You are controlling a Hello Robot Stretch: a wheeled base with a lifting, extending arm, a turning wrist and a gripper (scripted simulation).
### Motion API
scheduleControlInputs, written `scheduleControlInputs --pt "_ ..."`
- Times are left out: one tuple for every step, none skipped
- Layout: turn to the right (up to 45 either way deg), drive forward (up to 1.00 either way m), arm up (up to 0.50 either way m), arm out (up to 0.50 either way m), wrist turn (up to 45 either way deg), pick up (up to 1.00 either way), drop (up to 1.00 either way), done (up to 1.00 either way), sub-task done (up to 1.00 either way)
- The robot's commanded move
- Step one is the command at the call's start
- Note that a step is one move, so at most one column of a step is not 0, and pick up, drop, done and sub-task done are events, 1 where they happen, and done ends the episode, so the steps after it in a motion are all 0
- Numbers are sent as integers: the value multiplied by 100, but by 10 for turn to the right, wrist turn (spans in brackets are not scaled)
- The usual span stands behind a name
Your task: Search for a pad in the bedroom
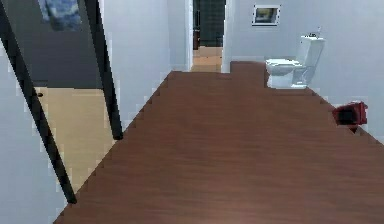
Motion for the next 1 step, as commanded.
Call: scheduleControlInputs --pt "30 0 0 0 0 0 0 0 0"
